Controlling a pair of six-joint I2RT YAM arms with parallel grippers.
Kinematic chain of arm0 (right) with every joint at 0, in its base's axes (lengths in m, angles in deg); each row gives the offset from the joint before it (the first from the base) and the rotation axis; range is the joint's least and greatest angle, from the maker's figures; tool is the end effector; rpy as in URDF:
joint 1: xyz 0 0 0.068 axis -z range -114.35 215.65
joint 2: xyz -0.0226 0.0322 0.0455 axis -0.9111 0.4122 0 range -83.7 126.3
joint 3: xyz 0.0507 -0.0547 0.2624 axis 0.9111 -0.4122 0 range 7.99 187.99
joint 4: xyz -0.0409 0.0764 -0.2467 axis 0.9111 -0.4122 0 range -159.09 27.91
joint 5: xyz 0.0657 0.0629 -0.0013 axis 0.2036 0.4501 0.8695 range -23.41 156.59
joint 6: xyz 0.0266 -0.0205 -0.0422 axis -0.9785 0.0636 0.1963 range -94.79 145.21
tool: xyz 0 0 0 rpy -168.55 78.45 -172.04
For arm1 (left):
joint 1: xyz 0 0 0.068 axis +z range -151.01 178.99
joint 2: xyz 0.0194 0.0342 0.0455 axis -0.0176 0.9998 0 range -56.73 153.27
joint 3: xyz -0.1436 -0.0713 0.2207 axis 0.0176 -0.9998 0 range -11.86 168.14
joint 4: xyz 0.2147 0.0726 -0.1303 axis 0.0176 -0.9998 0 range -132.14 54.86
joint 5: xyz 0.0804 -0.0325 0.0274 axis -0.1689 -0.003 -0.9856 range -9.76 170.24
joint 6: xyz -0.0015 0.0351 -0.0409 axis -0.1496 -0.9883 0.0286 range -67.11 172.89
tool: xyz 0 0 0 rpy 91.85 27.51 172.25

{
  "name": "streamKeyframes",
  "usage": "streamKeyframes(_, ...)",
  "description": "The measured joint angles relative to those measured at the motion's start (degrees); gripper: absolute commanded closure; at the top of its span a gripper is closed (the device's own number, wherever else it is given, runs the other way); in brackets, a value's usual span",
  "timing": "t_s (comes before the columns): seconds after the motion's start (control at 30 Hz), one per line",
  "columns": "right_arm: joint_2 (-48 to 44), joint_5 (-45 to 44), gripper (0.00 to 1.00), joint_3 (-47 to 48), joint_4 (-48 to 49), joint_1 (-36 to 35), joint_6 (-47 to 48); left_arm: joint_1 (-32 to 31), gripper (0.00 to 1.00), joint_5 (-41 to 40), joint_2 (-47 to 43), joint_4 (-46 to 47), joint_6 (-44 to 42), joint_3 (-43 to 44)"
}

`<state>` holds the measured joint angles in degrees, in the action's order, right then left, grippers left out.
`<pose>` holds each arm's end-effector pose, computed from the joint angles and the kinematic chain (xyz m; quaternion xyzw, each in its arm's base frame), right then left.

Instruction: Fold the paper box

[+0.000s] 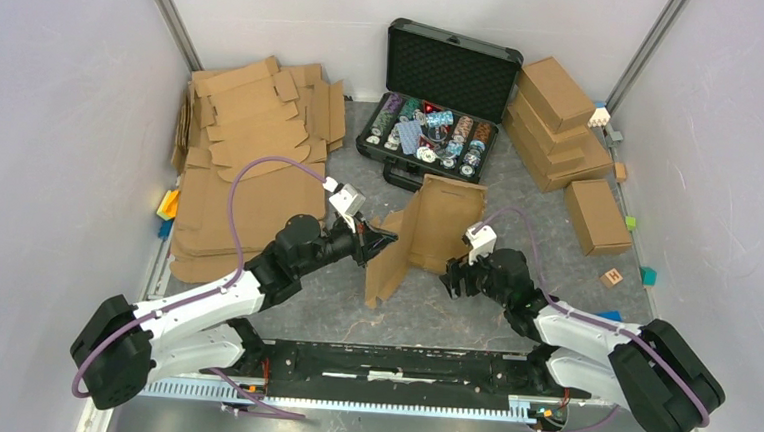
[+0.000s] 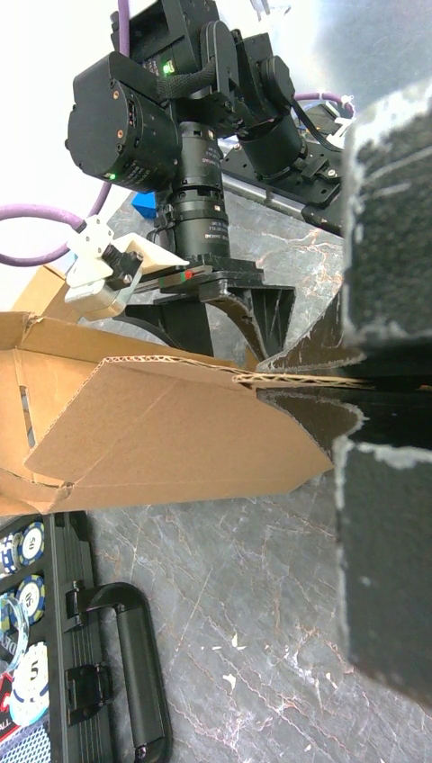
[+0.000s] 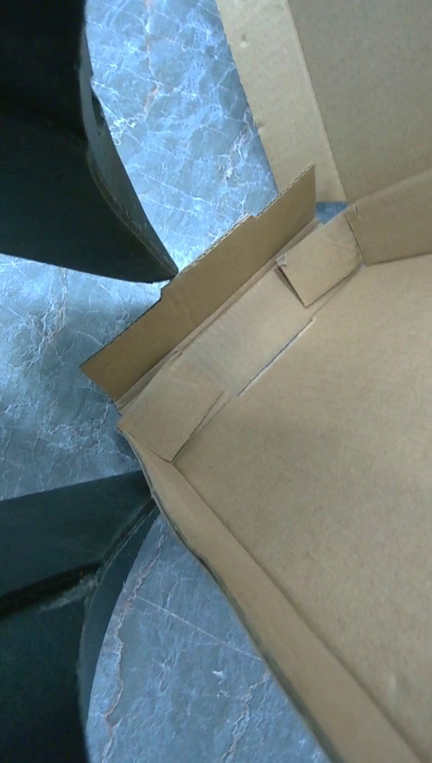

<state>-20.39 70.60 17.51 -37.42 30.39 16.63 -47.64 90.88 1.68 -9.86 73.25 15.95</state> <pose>0.1540 0.1119 0.1338 -0.2161 0.8343 0.2170 0.4584 0.1543 -0.1730 0.2552 0.2280 0.7025 -0.4272 0.5215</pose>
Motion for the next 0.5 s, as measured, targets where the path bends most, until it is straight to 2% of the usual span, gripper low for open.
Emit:
streamKeyframes(0.07, 0.24, -1.07, 0.32, 0.00, 0.09, 0.00, -0.20, 0.00, 0.95, 0.00, 0.00, 0.00, 0.00, 0.00)
streamKeyframes(0.17, 1.25, -2.14, 0.37, 0.28, 0.15, 0.02, -0.31, -0.02, 0.95, 0.04, 0.00, 0.00, 0.00, 0.00)
streamKeyframes(0.3, 2.38, -2.97, 0.49, 0.76, 0.50, 0.02, -0.76, -0.02, 0.95, 0.13, 0.09, 0.02, 0.00, 0.00)
streamKeyframes(0.5, 3.56, -4.26, 0.48, 0.96, 1.36, 0.02, -3.91, -0.07, 0.95, 0.13, 0.13, 0.07, 0.00, 0.00)
